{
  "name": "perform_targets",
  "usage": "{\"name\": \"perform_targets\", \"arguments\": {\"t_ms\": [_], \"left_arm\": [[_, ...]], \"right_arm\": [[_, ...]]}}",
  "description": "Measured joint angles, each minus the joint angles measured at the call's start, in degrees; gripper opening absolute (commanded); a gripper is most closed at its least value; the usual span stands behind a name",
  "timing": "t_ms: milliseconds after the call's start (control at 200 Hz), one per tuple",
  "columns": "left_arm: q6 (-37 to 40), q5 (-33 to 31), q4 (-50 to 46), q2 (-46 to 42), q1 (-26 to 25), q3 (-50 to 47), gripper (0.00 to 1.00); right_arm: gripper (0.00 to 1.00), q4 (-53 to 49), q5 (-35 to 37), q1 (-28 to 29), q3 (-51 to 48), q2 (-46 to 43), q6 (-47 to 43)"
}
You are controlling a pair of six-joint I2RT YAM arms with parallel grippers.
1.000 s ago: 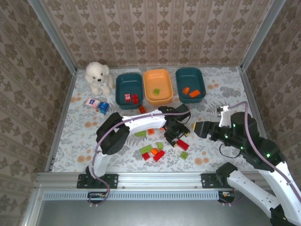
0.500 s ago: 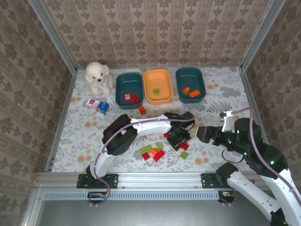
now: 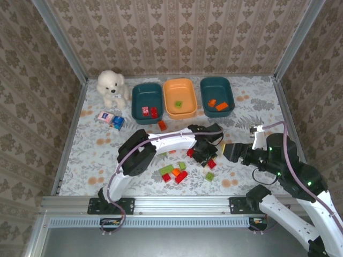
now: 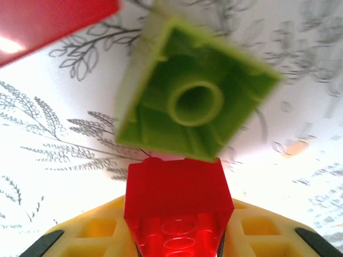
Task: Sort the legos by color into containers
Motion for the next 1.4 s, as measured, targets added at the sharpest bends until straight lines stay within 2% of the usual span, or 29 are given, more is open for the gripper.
{"name": "perform_targets", "arguments": {"t_ms": [180, 345, 450, 575, 730, 875, 1110, 1400], "left_arm": [[3.5, -2.6, -4.5, -2.0, 2.4, 5.3, 0.28], [11.3, -7.1, -11.6, -5.1, 7.8, 14.0, 0.28], [17.3, -9.7, -14.8, -8.9, 13.5, 16.7, 0.28], [26.1, -10.9, -17.8, -11.9, 22.6, 17.1, 0.28], [39.1, -13.8, -20.7, -10.6, 32.5, 18.0, 0.28], [50.2, -18.7, -23.8, -6.8, 38.1, 20.7, 0.27], [61.9, -25.8, -26.8, 1.2, 43.0, 25.2, 0.27], [68.0, -31.5, -28.5, 9.8, 43.2, 26.9, 0.28]], "right_arm": [[0.78, 0.8, 0.2, 0.0, 6.5, 3.3, -1.5], [0.78, 4.4, -0.1, 0.0, 11.8, 7.6, -3.0], [0.78, 6.1, -1.6, 0.0, 12.1, 12.1, -3.3], [0.77, 8.5, -4.0, 0.1, 11.8, 19.1, -3.2], [0.77, 12.0, -5.8, 1.3, 11.4, 26.6, -3.3], [0.77, 14.4, -6.9, 3.1, 11.9, 33.1, -4.3], [0.77, 16.5, -8.4, 4.2, 14.1, 40.4, -4.8], [0.77, 16.6, -9.0, 4.2, 16.7, 42.5, -6.2]]}}
